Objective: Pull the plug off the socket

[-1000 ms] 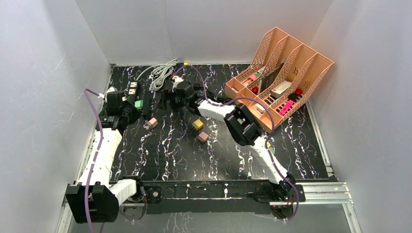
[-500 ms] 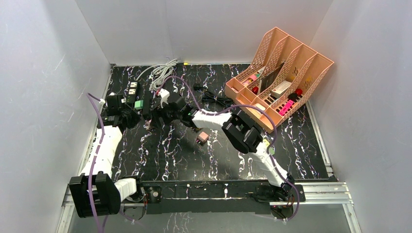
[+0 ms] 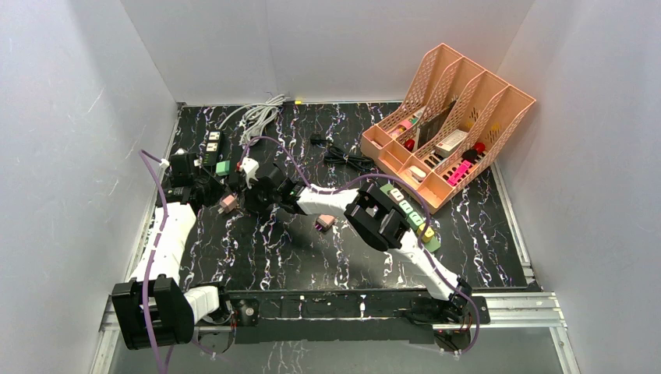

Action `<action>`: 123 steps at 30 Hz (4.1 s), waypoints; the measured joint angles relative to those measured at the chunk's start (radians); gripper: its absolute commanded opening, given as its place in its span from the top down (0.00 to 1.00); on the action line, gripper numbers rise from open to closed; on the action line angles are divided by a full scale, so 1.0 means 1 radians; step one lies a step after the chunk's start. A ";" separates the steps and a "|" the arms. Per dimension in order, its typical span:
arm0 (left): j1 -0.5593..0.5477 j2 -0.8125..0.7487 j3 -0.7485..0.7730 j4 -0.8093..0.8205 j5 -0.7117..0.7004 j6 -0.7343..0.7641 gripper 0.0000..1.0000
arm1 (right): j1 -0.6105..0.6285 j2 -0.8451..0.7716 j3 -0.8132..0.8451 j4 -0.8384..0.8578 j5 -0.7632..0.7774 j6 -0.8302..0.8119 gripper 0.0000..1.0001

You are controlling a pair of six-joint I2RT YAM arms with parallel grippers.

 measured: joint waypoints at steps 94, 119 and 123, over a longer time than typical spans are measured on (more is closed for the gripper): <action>0.159 0.016 -0.032 -0.005 0.157 0.092 1.00 | -0.011 -0.182 0.042 -0.031 0.234 -0.086 0.02; 0.231 0.058 -0.082 0.059 0.200 0.078 0.93 | -0.015 0.269 0.472 -0.078 0.206 0.108 0.89; 0.231 0.127 -0.098 0.092 0.239 0.064 0.41 | -0.016 0.269 0.462 -0.064 0.238 0.116 1.00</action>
